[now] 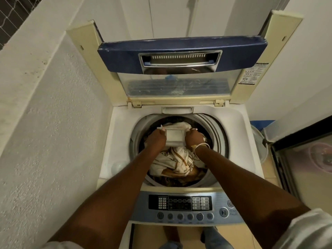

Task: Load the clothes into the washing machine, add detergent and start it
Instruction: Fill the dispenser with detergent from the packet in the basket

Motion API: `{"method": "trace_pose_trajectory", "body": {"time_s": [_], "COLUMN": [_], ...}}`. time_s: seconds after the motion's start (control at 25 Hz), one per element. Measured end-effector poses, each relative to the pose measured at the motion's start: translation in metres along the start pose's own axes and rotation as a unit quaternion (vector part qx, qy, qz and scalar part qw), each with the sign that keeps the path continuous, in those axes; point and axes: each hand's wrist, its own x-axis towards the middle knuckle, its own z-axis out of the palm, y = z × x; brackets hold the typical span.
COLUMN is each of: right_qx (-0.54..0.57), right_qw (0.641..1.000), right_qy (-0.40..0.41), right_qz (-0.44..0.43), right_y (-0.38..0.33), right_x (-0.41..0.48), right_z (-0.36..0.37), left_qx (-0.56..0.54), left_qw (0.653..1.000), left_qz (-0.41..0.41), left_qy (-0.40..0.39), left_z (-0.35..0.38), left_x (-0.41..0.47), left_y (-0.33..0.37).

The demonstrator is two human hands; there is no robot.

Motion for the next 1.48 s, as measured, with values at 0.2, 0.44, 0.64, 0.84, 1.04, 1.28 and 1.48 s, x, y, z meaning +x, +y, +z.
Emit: {"method": "trace_pose_trajectory", "body": {"time_s": [0.2, 0.44, 0.64, 0.84, 1.04, 1.28, 1.48], "right_qx": [0.132, 0.209, 0.21, 0.238, 0.256, 0.229, 0.176], "right_qw": [0.99, 0.973, 0.965, 0.95, 0.93, 0.912, 0.906], "right_qy": [0.011, 0.001, 0.0, -0.006, -0.004, -0.045, -0.067], "right_qz": [-0.056, -0.095, -0.16, -0.204, -0.262, -0.338, -0.378], "right_y": [0.002, -0.025, -0.057, -0.073, -0.091, -0.159, -0.235], "right_x": [-0.041, -0.099, -0.122, -0.143, -0.184, -0.21, -0.216], "right_z": [-0.011, -0.048, -0.076, -0.091, -0.119, -0.129, -0.121], "left_qx": [-0.175, -0.242, -0.271, -0.303, -0.375, -0.462, -0.446], "left_qw": [0.983, 0.968, 0.955, 0.94, 0.901, 0.819, 0.796], "left_qz": [0.045, 0.051, 0.077, 0.047, 0.038, 0.004, 0.016], "left_qy": [0.009, 0.048, 0.094, 0.147, 0.214, 0.341, 0.408], "left_z": [-0.024, -0.072, -0.114, -0.132, -0.152, -0.182, -0.22], "left_x": [-0.043, -0.11, -0.148, -0.185, -0.243, -0.29, -0.302], "left_y": [-0.015, -0.008, -0.004, -0.002, 0.012, 0.004, -0.015]}}
